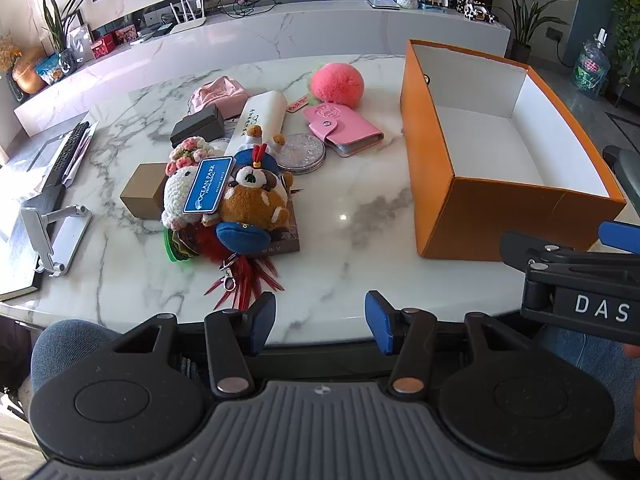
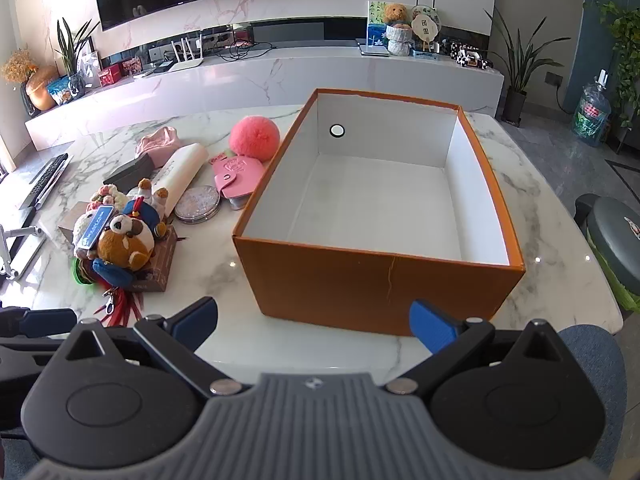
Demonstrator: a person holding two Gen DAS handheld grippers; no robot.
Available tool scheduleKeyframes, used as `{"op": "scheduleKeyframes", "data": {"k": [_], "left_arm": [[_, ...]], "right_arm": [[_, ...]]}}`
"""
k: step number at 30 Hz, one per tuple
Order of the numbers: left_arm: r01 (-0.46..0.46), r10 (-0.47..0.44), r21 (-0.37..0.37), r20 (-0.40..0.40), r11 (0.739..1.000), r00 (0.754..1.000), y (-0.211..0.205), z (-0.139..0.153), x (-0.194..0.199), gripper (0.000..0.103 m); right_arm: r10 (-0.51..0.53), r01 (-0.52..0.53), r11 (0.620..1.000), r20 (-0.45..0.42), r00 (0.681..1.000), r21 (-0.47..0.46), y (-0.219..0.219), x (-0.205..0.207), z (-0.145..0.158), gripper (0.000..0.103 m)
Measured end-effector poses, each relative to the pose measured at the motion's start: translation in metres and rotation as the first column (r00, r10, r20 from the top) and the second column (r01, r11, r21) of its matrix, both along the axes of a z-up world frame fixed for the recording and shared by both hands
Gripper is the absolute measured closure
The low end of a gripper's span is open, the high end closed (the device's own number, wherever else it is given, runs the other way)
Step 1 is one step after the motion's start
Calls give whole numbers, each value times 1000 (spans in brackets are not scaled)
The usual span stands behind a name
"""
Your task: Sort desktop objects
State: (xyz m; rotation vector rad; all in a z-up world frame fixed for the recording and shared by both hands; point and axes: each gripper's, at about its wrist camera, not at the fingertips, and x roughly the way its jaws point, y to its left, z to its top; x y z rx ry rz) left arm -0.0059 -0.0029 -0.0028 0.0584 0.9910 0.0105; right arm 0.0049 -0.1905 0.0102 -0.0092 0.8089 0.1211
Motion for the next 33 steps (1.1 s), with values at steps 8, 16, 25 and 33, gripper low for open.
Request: {"op": "scheduleKeyframes", "data": {"k": [8, 16, 25, 33], "left_arm": [[0, 0, 0, -1, 1000, 1000, -1, 0, -1, 44], [0, 0, 0, -2, 1000, 1000, -1, 0, -1, 44], [-3, 3, -4, -2, 1000, 1000, 0, 1, -2, 44], [-3, 3, -7, -7, 1000, 1000, 3, 1, -3, 44]], "right_arm": [[-4, 4, 1000, -5, 1000, 9, -3, -2, -2, 1], [-4, 4, 1000, -5, 1000, 12, -4, -3, -1, 1], [-4, 4, 1000, -3, 1000, 12, -5, -4, -1, 1], [-1, 1, 1000, -10, 1000, 4, -3, -5, -1, 1]]}}
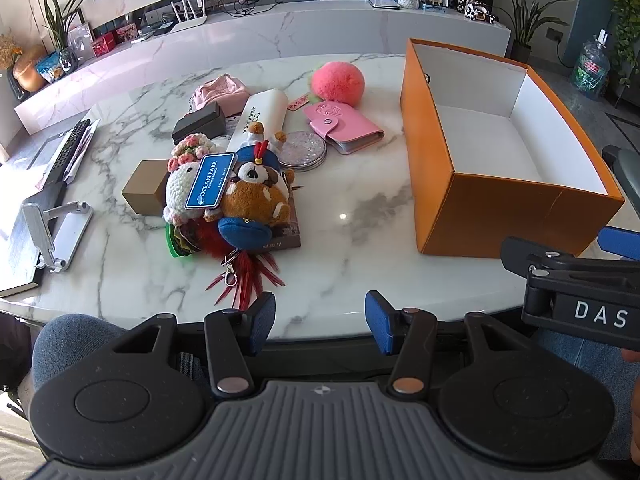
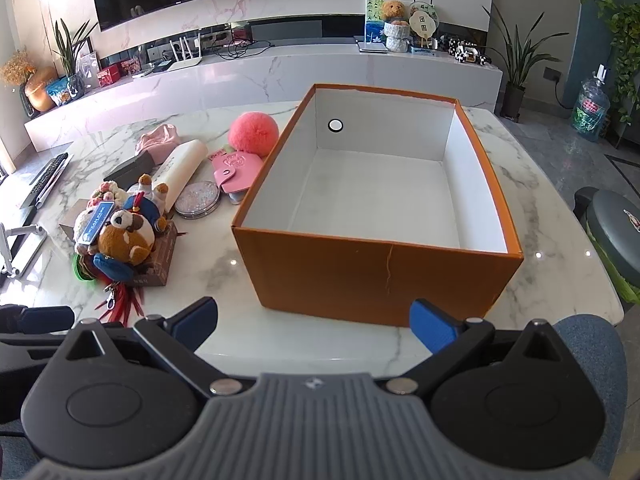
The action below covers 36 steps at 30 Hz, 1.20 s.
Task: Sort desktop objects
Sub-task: 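Move both tools toward the plush toys beside the orange box, then grasp the white crocheted sheep plush with left tool while right tool grasps the brown bear plush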
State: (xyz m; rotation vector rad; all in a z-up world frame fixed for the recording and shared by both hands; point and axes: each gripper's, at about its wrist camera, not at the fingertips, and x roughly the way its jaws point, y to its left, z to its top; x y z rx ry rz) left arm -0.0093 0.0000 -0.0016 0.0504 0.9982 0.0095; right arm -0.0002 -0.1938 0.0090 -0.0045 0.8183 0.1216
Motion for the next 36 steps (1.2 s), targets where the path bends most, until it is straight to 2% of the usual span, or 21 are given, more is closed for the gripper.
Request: {"op": "scheduleKeyframes", "data": {"k": [9, 17, 22, 25, 26, 27, 28, 30, 31, 34, 36], "left_arm": [[10, -10, -6, -10, 1000, 1000, 2, -5, 6, 44], [29, -29, -62, 3, 998, 1000, 12, -5, 18, 44], [38, -37, -105, 7, 994, 999, 27, -4, 27, 44], [8, -6, -106, 16, 994, 1000, 40, -1, 34, 44], [-4, 6, -110, 19, 994, 1000, 46, 0, 37, 44], [-13, 16, -118, 23, 993, 1000, 52, 1, 39, 45], [-24, 27, -126, 27, 992, 999, 58, 1, 42, 48], [-58, 63, -136, 33, 989, 997, 73, 2, 47, 56], [-71, 77, -141, 33, 987, 997, 80, 1, 50, 63], [-101, 107, -176, 27, 979, 994, 102, 0, 60, 70], [-117, 123, -200, 16, 973, 992, 115, -1, 67, 73]], "right_arm": [[7, -7, 1000, -15, 1000, -20, 6, 5, -3, 1], [27, -28, 999, -23, 999, -40, 15, 18, -4, 1], [69, -69, 997, 26, 997, -24, 25, 25, 10, 1], [122, -122, 992, 65, 990, -14, 37, 34, 19, 3], [144, -143, 990, 74, 987, -10, 42, 38, 21, 4], [164, -164, 986, 78, 983, -7, 47, 43, 22, 11], [182, -182, 983, 77, 980, -4, 53, 48, 22, 20], [218, -219, 976, 64, 974, 7, 64, 59, 20, 30], [239, -240, 971, 53, 969, 13, 71, 65, 18, 35], [304, -305, 951, 26, 952, 43, 91, 81, 12, 49], [340, -339, 938, 5, 940, 76, 104, 91, 7, 50]]}}
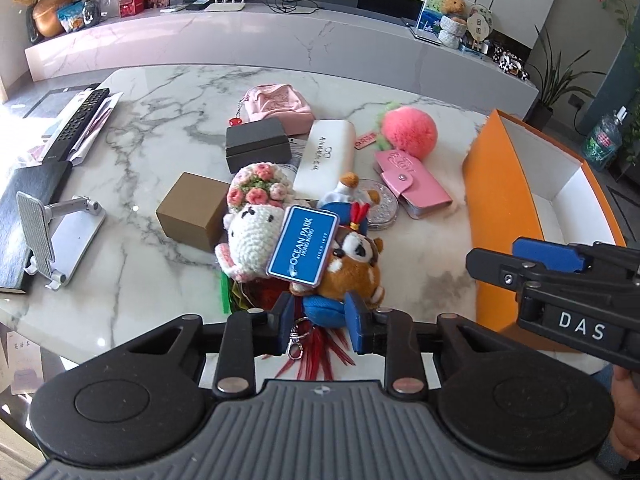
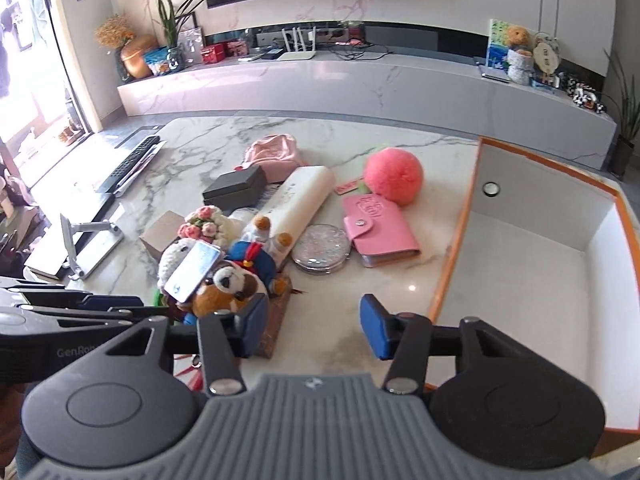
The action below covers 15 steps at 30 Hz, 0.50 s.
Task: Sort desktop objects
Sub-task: 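Grasp the white crocheted sheep plush with left tool while right tool grasps the brown bear plush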
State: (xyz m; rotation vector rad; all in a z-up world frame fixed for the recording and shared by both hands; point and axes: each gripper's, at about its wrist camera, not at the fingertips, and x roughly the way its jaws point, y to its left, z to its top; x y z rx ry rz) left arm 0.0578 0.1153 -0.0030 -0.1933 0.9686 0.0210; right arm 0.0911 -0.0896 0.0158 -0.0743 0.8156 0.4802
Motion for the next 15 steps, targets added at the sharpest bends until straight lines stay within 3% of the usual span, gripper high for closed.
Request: {"op": "scheduleKeyframes", "data": {"k": [5, 15], "left_arm": [[-45, 44, -30, -33, 999, 998, 28, -6, 23, 74], [-83, 79, -44, -87, 996, 993, 62, -22, 47, 73]], "right_arm": [[62, -57, 997, -94, 994, 50, 33, 27, -17, 50], [89, -76, 995, -249, 964, 63, 72, 61, -57, 33]]}}
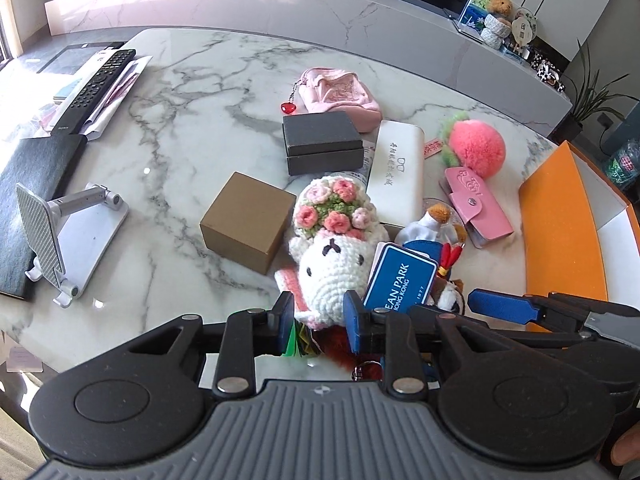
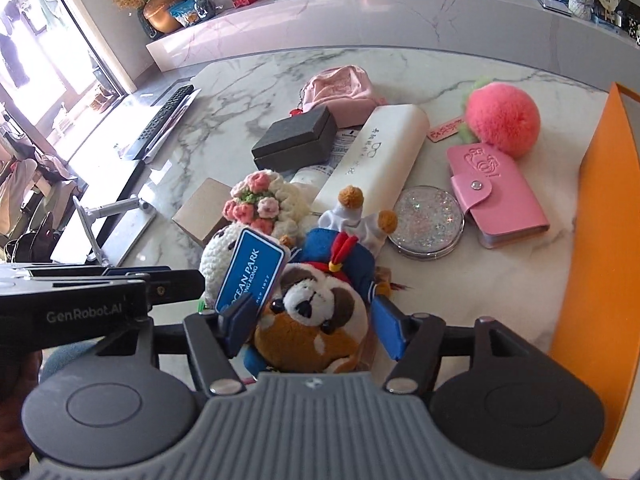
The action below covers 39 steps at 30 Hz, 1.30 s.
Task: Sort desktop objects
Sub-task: 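Grasp the white crocheted sheep plush with left tool while right tool grasps the brown bear plush, then carry both plushes up and over the open orange box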
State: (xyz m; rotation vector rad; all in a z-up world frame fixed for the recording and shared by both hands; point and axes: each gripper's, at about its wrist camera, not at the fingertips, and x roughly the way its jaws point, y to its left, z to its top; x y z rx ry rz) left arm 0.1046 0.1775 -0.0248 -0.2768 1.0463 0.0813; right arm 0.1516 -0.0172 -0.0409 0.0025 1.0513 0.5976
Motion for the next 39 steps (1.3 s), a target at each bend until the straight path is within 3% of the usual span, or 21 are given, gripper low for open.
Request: {"op": "scheduleKeyframes", "data": {"k": [3, 5, 7, 11, 15, 19, 22, 26, 33, 39], "left_arm": [[-9, 9, -26, 0, 1000, 1000, 9, -1, 5, 72], [-8, 8, -63, 5, 998, 1000, 14, -1, 8, 52], [-5, 6, -89, 15, 996, 1000, 15, 0, 10, 45], [13, -12, -76, 11, 997, 1000, 12, -1, 14, 45], [13, -11, -94, 15, 996, 1000, 10, 0, 16, 45], [22, -21, -99, 13, 995, 1000, 6, 1, 19, 45], [28, -28, -102, -5, 994, 1000, 2, -3, 24, 44], [35, -38, -99, -37, 994, 999, -5, -10, 34, 42], [41, -42, -16, -93, 999, 995, -14, -23, 51, 36], [38, -42, -31, -136, 999, 990, -16, -42, 57, 36]], "right_arm": [[-11, 11, 1000, -29, 1000, 15, 2, 7, -5, 26], [-4, 5, 1000, -50, 999, 21, 5, 8, -8, 23], [9, -7, 1000, -66, 998, 22, 10, 8, -12, 21], [21, -21, 1000, -47, 999, 9, 15, 6, -12, 27], [22, -22, 1000, -20, 1000, 17, 7, 4, 0, 43], [4, -2, 999, 55, 998, -34, -7, 0, 16, 45], [-12, 21, 995, 97, 995, -95, -17, 0, 19, 45], [-52, 57, 990, 47, 998, -126, -29, 8, 4, 43], [-91, 90, 981, -1, 996, -171, -30, 13, -19, 32], [-111, 102, 981, -47, 993, -163, -31, 18, -34, 25]]}}
